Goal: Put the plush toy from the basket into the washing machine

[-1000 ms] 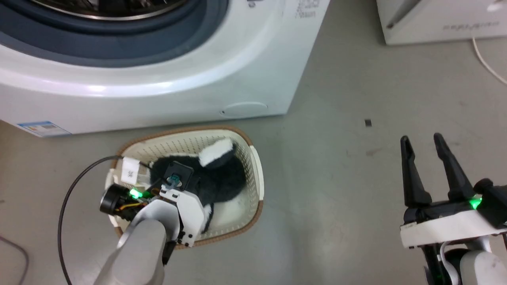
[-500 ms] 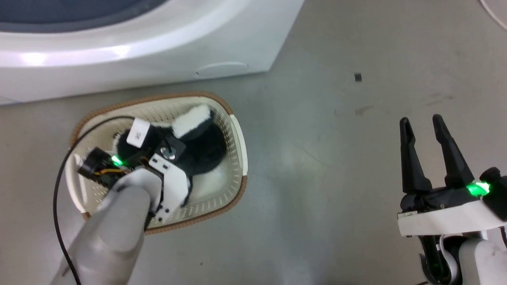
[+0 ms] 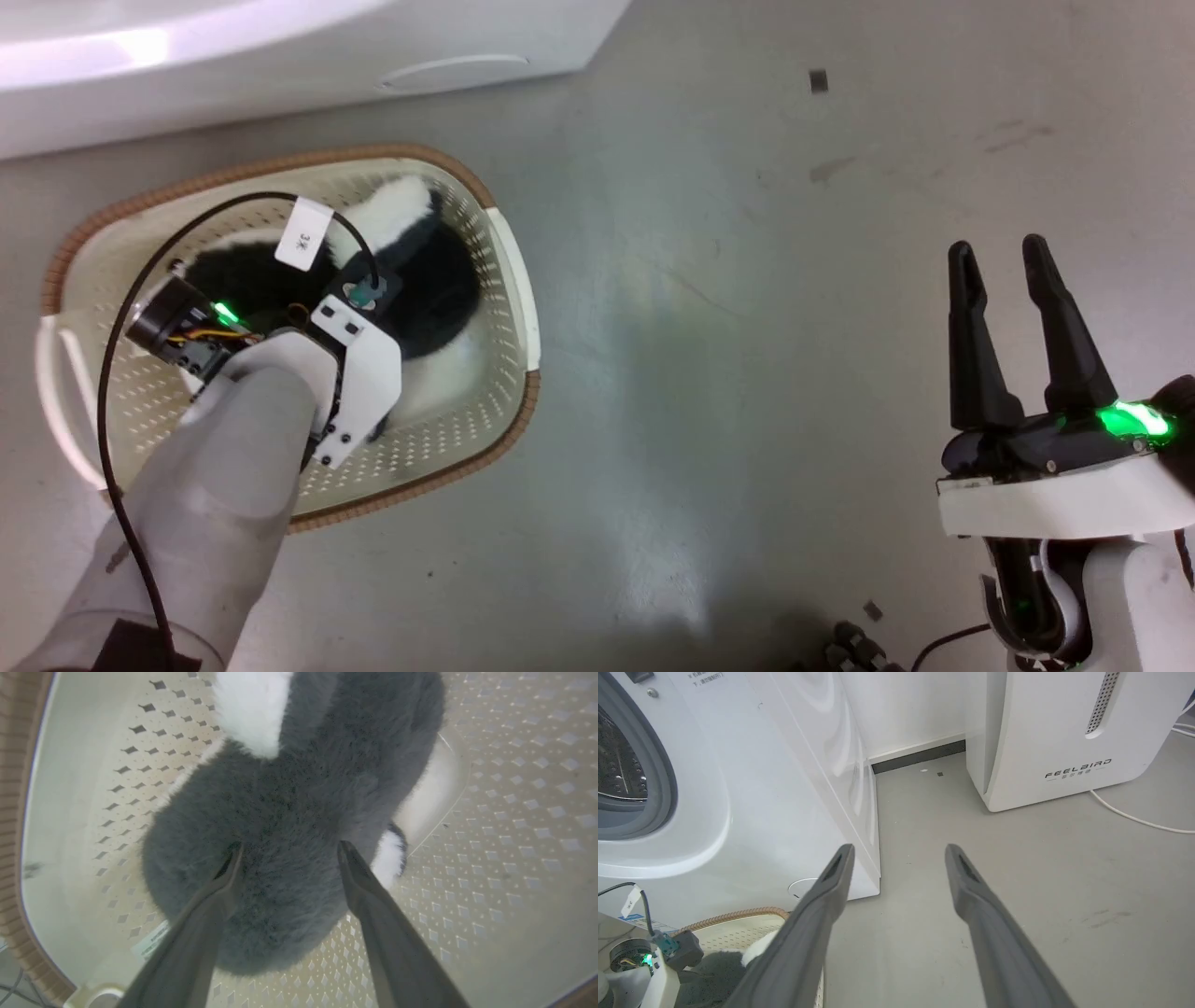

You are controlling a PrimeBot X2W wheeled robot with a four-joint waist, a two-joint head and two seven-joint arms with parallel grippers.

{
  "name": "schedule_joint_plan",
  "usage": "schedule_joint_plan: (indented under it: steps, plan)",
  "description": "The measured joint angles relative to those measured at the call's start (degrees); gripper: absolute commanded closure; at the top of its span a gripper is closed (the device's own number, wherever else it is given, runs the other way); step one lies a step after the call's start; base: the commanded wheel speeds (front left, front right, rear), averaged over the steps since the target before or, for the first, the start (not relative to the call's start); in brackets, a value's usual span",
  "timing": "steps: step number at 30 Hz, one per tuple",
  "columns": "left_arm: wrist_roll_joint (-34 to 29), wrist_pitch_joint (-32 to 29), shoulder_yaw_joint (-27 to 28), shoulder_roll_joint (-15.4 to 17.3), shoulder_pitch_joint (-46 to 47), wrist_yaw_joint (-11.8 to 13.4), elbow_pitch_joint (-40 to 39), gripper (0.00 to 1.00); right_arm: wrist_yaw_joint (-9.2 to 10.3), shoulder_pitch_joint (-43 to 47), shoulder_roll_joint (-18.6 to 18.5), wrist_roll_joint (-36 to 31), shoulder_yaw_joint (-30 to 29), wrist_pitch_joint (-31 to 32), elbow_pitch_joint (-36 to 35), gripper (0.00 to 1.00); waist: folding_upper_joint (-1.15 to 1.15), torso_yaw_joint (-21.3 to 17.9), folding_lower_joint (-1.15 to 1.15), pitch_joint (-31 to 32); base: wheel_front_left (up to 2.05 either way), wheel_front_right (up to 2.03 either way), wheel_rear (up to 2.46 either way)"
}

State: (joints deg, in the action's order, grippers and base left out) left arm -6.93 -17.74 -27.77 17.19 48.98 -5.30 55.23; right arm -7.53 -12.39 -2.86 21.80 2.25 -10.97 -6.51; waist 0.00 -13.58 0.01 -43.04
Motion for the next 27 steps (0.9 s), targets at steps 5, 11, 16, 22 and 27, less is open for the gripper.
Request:
schedule_joint_plan:
  steps: [5, 11, 16, 22, 27]
  plan:
    - [0.11, -0.63, -1.77, 0.59, 2.91, -0.37, 2.75, 0.00, 0.00, -0.95, 0.00, 1.40, -0.02, -0.36, -0.29, 0.00, 0.00, -0.92, 0.00, -2.69, 0.00, 0.00, 0.00]
    - [0.99, -0.90, -3.32, 1.62, 6.64, -0.37, 5.98, 0.00, 0.00, -1.94, 0.00, 2.75, 0.10, -1.32, -0.64, 0.00, 0.00, -1.78, 0.00, -5.74, 0.00, 0.00, 0.00]
    - [1.43, -1.45, -4.91, 1.75, 9.66, -0.43, 8.51, 0.00, 0.00, -2.59, 0.00, 4.05, 0.34, -1.91, -0.71, 0.00, 0.00, -2.33, 0.00, -7.99, 0.00, 0.00, 0.00]
    - [1.91, -2.42, -6.84, 1.89, 12.96, -0.64, 11.70, 0.38, 0.00, -3.87, 0.00, 5.05, 0.53, -2.55, -0.91, 0.00, 0.00, -3.09, -0.01, -10.21, 0.00, 0.00, 0.00]
    - [2.59, -3.68, -8.66, 1.93, 15.12, -0.97, 14.29, 1.00, 0.00, -4.14, 0.00, 5.55, 0.49, -3.25, -0.85, 0.00, 0.00, -3.75, -0.01, -11.37, 0.00, 0.00, 0.00]
